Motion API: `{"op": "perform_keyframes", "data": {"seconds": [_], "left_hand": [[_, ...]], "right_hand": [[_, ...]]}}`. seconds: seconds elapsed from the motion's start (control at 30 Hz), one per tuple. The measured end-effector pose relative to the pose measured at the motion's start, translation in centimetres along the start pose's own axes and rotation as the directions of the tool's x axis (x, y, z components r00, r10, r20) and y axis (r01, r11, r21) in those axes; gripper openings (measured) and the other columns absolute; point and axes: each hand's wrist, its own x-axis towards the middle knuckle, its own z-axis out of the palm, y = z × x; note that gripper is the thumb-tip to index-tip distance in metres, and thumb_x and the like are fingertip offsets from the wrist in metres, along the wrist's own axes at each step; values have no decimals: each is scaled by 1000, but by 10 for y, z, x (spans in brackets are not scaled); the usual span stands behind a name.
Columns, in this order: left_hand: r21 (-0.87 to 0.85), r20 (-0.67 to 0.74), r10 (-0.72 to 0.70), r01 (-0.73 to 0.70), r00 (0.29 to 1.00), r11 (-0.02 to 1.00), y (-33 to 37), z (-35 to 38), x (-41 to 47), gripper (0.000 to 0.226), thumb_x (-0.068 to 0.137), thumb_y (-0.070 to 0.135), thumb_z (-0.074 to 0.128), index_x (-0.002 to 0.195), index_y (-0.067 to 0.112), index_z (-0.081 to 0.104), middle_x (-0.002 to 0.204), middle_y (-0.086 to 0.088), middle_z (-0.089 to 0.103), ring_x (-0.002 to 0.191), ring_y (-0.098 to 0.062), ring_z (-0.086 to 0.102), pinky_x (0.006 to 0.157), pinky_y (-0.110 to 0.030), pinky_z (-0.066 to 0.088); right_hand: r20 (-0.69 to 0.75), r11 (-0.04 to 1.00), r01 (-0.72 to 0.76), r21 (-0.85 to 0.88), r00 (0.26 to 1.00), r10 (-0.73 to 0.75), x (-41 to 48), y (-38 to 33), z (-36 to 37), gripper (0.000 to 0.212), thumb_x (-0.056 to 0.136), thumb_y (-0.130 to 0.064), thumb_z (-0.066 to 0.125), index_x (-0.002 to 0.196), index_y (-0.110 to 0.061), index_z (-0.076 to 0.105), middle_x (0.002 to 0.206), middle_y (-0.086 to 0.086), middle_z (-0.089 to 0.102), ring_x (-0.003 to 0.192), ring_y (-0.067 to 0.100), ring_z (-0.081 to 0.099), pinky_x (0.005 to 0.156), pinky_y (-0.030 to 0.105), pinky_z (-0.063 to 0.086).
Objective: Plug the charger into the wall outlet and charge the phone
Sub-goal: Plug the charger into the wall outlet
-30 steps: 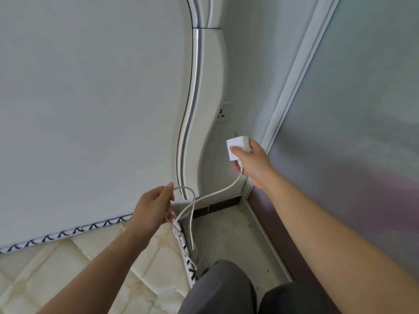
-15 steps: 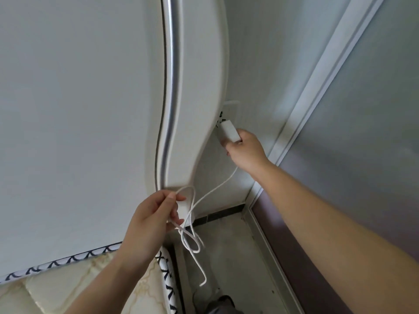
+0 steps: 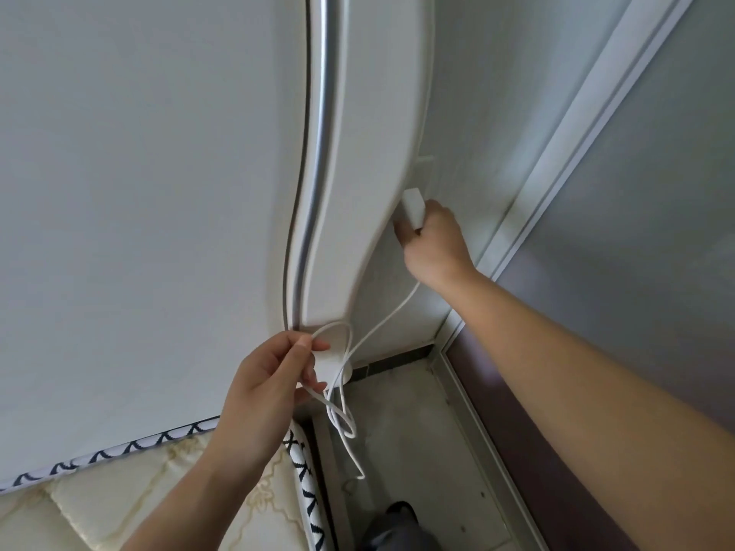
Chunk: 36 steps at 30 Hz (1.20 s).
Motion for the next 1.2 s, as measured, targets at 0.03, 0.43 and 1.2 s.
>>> {"op": "perform_keyframes", "data": {"seconds": [0.03, 0.43, 1.2], "left_hand": [[-12, 0, -7, 7, 1000, 1000, 0, -1, 0, 31, 92, 19, 45, 84, -10, 55, 57, 14, 59, 65, -20, 55, 58, -22, 54], [-17, -41, -31, 30, 999, 999, 1, 0, -1, 33, 93, 20, 44, 88, -10, 55, 56, 16, 58, 53, -5, 53, 68, -31, 52], [-169, -243, -114, 74, 963, 983, -6, 7, -21, 33, 94, 21, 44, 72, 22, 69, 55, 8, 48, 53, -7, 52, 60, -24, 54]], "right_hand": [[-10, 999, -2, -38, 1000, 2, 1, -2, 0, 34, 92, -30, 50, 105, 1, 52, 108, 19, 56, 69, 23, 47, 49, 25, 27], [17, 972, -141, -191, 989, 147, 23, -28, -6, 42, 91, -38, 48, 113, -2, 54, 126, 22, 53, 106, 38, 58, 69, 28, 34], [830, 967, -103, 232, 539, -142, -160, 65, 29, 37, 80, -24, 57, 111, -44, 56, 112, -24, 54, 101, -9, 50, 75, 5, 43]]}}
